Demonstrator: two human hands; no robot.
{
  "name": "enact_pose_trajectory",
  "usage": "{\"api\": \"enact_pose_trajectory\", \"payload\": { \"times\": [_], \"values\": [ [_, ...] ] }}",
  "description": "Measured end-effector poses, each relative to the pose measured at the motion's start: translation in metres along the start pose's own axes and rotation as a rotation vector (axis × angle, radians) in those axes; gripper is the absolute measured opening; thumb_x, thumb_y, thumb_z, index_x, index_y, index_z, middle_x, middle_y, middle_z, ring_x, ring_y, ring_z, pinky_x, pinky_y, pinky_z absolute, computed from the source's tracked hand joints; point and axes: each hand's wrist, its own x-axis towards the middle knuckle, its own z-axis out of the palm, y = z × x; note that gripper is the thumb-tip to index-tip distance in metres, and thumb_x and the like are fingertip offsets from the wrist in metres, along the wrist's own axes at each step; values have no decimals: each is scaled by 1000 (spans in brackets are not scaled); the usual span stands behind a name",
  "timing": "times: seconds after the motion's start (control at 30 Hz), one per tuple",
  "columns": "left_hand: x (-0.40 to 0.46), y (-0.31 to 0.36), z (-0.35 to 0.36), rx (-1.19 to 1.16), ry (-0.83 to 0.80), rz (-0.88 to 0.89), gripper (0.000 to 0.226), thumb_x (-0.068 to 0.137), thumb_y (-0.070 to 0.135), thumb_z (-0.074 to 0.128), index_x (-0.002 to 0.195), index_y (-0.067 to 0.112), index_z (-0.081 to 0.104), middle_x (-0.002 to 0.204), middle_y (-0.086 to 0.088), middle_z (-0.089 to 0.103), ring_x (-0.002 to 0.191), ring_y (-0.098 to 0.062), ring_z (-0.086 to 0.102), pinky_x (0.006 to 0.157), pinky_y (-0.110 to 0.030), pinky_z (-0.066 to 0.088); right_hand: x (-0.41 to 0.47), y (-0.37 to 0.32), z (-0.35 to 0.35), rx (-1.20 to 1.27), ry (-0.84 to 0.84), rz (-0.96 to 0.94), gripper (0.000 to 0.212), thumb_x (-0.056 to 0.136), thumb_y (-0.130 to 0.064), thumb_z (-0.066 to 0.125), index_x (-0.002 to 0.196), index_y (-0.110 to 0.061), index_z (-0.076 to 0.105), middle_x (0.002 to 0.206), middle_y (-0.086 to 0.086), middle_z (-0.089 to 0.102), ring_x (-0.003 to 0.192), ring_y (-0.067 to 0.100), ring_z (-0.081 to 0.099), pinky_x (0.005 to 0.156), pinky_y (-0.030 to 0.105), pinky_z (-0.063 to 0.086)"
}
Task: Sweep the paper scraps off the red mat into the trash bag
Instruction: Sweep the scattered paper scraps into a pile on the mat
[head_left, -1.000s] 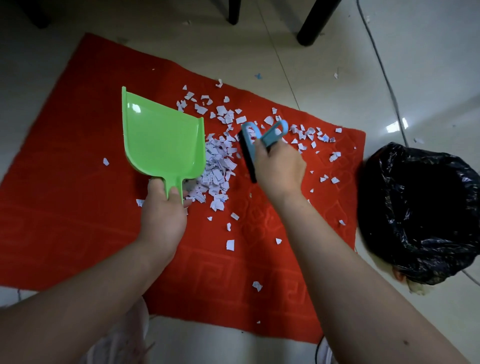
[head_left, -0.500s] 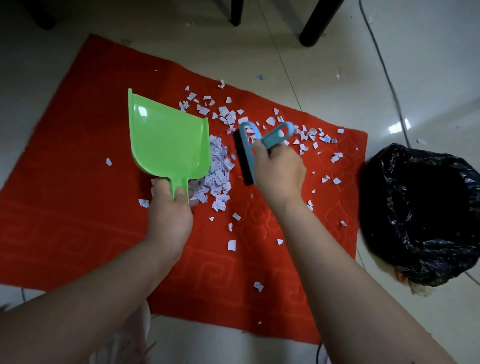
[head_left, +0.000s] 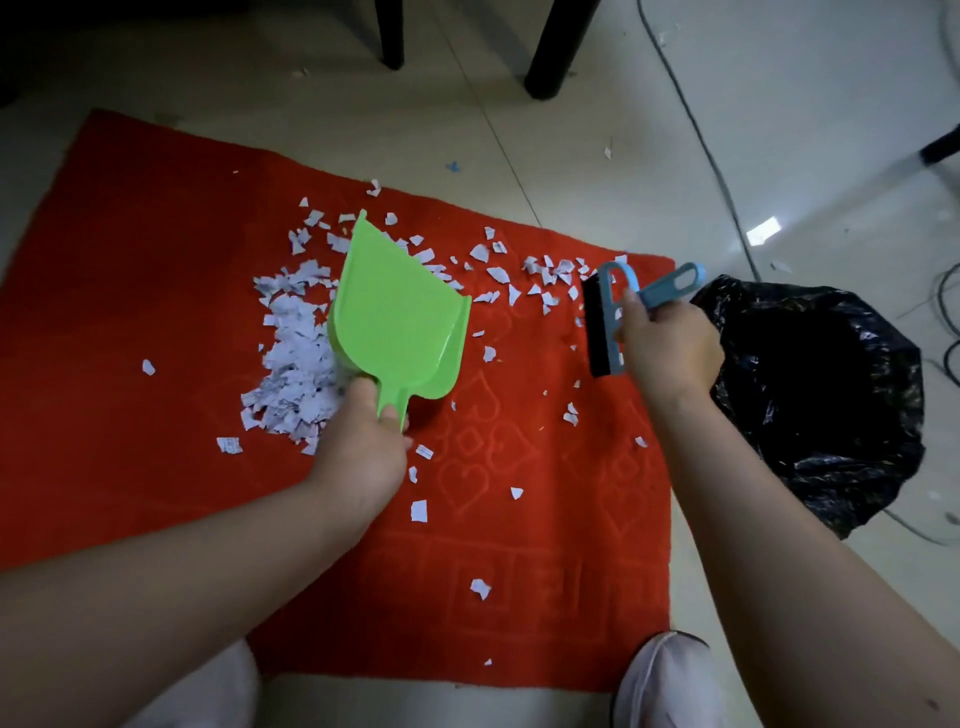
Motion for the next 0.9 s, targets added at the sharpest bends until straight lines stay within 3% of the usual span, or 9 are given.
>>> {"api": "enact_pose_trajectory", "payload": {
  "times": [0.13, 0.37, 0.57, 0.67, 0.8, 0.9],
  "values": [
    [4, 7, -4, 88, -54, 8, 21, 99, 10, 33, 116, 15, 43, 101, -9, 61, 88, -22, 66, 78, -34, 48, 28, 13, -8, -89, 53, 107, 46, 95, -47, 42, 100, -7, 64, 103, 16, 66, 100, 37, 60, 73, 33, 39],
    [15, 18, 12, 204, -27, 2, 25, 93, 4, 37, 113, 17, 42, 99, -8, 61, 90, -31, 64, 86, -49, 51, 53, 5, 9, -52, -7, 114, 47, 96, -48, 37, 99, -9, 62, 100, 12, 65, 96, 34, 61, 72, 33, 38],
    [19, 18, 14, 210, 31, 32, 33, 93, 0, 36, 124, 12, 36, 88, -12, 61, 76, -32, 65, 65, -37, 51, 46, 14, 17, -8, -62, 40, 42, 94, -46, 43, 89, -10, 64, 93, 8, 68, 86, 30, 61, 72, 31, 42],
    [22, 17, 6, 292, 89, 68, 24, 93, 2, 37, 116, 9, 36, 89, -19, 61, 79, -37, 61, 70, -49, 52, 45, 24, 4, 3, 14, 35, 46, 93, -48, 44, 95, -9, 68, 97, 10, 69, 95, 34, 63, 80, 36, 47],
    [23, 17, 2, 302, 119, 73, 16, 94, 2, 35, 109, 6, 35, 90, -25, 59, 77, -39, 58, 61, -44, 44, 58, 18, -6, -39, 108, 98, 47, 96, -46, 41, 97, -6, 65, 101, 14, 66, 100, 35, 60, 76, 33, 40],
    [23, 19, 3, 283, 120, 79, 14, 96, 5, 34, 110, 8, 35, 91, -24, 60, 80, -39, 59, 69, -49, 49, 74, 6, 1, -54, 85, 114, 40, 97, -41, 40, 99, -9, 63, 103, 13, 66, 100, 34, 60, 76, 33, 40]
  ]
}}
